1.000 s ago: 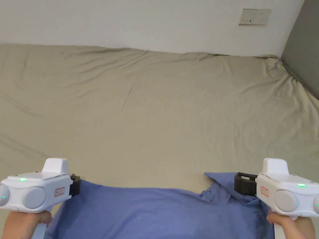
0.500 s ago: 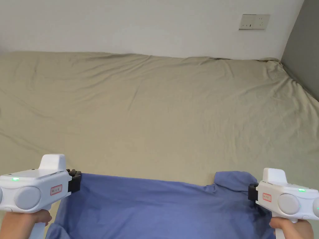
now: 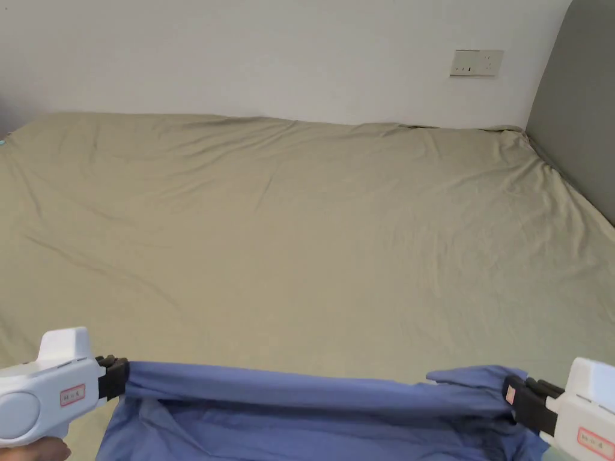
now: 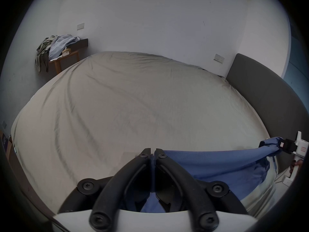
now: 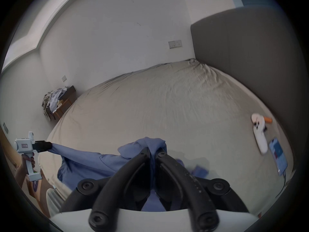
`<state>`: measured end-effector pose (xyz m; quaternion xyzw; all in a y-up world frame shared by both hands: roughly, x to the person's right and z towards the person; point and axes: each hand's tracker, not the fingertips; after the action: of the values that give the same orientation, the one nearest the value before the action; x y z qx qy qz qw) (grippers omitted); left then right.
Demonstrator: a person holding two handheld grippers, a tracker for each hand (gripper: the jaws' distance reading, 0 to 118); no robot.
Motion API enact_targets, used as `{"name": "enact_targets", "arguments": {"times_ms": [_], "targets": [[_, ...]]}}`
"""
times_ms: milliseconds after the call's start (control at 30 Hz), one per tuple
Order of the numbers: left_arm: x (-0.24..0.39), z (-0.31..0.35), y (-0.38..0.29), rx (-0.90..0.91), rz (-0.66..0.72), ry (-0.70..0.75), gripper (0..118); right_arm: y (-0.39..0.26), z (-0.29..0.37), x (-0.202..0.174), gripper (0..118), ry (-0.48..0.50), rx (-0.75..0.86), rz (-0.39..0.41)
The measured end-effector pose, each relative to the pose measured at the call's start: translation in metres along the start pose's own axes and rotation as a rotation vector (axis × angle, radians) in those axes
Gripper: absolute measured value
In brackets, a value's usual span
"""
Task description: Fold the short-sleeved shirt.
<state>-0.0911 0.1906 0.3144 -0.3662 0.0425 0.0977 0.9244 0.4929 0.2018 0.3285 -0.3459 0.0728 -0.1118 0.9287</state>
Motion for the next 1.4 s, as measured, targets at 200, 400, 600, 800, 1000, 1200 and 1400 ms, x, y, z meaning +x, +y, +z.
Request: {"name": "enact_targets", "arguments": {"times_ms": [200, 400, 600, 800, 1000, 1200, 1400], "targets": [[-0.003, 0.012, -0.064, -0.071, -0.042, 0.045, 3, -0.063, 0.008, 0.012, 6, -0.056, -0.091, -0.036], [-0.006, -0.005, -0.109, -0.209, -0.069, 0.103, 3, -0.101, -0.017, 0.021, 6, -0.143, -0.214, -0.036], [0.000, 0.000, -0.104, -0.189, 0.003, 0.087, 83, -0.095, -0.006, 0.008, 68, -0.172, -0.175, -0.022], [0.023, 0.054, -0.057, 0.073, -0.005, -0.048, 112, -0.036, 0.040, -0.042, 113, -0.157, 0.122, 0.125], [0.077, 0.114, -0.009, 0.419, -0.124, -0.038, 112, 0.017, 0.078, -0.103, 114, -0.155, 0.408, 0.247], [0.111, 0.139, 0.006, 0.686, -0.146, -0.002, 112, 0.031, 0.096, -0.142, 114, -0.207, 0.599, 0.320], [0.129, 0.137, 0.002, 0.771, -0.194, 0.013, 12, 0.027, 0.097, -0.154, 43, -0.232, 0.650, 0.358]]}}
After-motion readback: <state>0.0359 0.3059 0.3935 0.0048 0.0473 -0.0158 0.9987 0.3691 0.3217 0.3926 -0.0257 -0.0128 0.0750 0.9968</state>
